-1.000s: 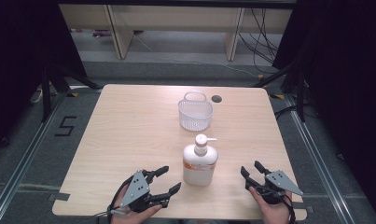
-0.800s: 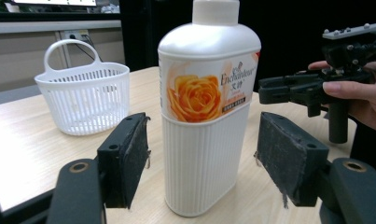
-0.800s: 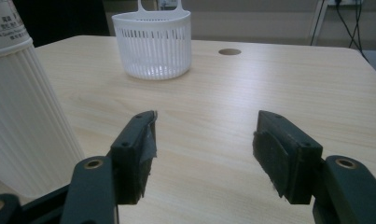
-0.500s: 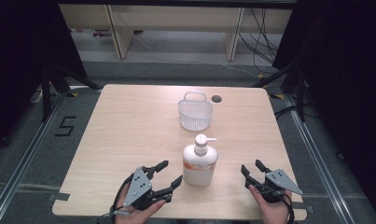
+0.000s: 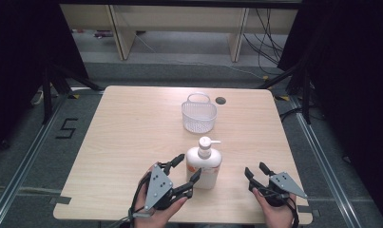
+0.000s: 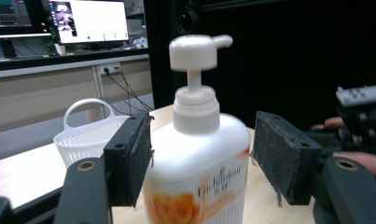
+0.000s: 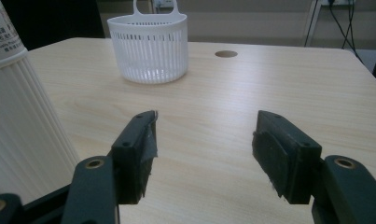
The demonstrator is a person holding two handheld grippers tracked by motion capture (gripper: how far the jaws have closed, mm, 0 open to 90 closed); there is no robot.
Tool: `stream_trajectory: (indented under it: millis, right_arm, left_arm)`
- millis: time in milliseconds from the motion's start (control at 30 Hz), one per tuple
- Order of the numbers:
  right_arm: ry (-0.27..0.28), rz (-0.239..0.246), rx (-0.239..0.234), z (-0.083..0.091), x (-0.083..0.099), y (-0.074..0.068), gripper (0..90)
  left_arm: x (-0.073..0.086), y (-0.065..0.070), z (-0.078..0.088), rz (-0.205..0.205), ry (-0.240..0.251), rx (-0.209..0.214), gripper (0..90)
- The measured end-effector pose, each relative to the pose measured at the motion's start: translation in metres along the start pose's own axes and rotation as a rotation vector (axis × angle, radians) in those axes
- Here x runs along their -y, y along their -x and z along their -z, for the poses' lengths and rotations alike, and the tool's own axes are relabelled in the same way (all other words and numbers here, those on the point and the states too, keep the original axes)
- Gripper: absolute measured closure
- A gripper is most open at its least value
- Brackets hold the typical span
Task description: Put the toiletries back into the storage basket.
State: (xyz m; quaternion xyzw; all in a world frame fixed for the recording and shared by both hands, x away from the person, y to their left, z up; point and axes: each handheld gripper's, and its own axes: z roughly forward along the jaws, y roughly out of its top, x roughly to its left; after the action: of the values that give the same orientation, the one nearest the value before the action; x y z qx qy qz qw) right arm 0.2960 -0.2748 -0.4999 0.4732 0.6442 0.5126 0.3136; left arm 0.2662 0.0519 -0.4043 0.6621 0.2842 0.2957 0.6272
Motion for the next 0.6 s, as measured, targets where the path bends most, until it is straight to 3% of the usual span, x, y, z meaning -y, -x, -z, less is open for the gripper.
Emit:
stream_trajectory:
  millis: [33, 67, 100, 200, 233, 400, 433, 500, 533, 600]
  right_arm:
    - [-0.006, 0.015, 0.015, 0.0, 0.0, 0.0, 39.8]
    - [-0.004, -0.013, 0.006, 0.0, 0.0, -0.001, 39.8]
    - [-0.014, 0.006, 0.001, -0.001, 0.0, 0.001, 39.8]
    - [-0.017, -0.006, -0.006, 0.0, 0.001, 0.001, 39.7]
    - [-0.012, 0.011, 0.009, 0.0, 0.001, 0.002, 39.7]
    - [-0.016, -0.002, 0.009, 0.001, 0.0, 0.002, 39.7]
    - [-0.042, -0.007, 0.01, 0.002, -0.001, 0.001, 39.6]
    - [-0.039, -0.004, 0.008, 0.001, 0.0, 0.001, 39.4]
    - [-0.033, -0.009, -0.015, 0.0, 0.0, 0.001, 39.4]
    - [-0.013, 0.002, -0.002, -0.001, 0.001, 0.001, 39.3]
  left_arm:
    - [-0.005, 0.003, -0.007, -0.012, 0.002, -0.012, 37.2]
    - [-0.006, 0.004, -0.01, -0.014, 0.004, -0.014, 37.5]
    - [-0.007, 0.006, -0.012, 0.002, -0.008, -0.019, 37.6]
    - [-0.01, 0.006, -0.02, -0.006, -0.004, -0.032, 37.9]
    - [-0.01, 0.007, -0.021, 0.008, -0.011, -0.04, 38.0]
    - [-0.015, 0.006, -0.031, 0.011, 0.005, -0.049, 38.6]
    - [-0.016, 0.007, -0.033, 0.015, 0.005, -0.05, 38.5]
    - [-0.018, 0.006, -0.037, 0.012, -0.001, -0.056, 38.6]
    - [-0.019, 0.006, -0.039, 0.018, 0.002, -0.059, 38.6]
    - [-0.02, 0.006, -0.041, 0.034, -0.005, -0.076, 38.7]
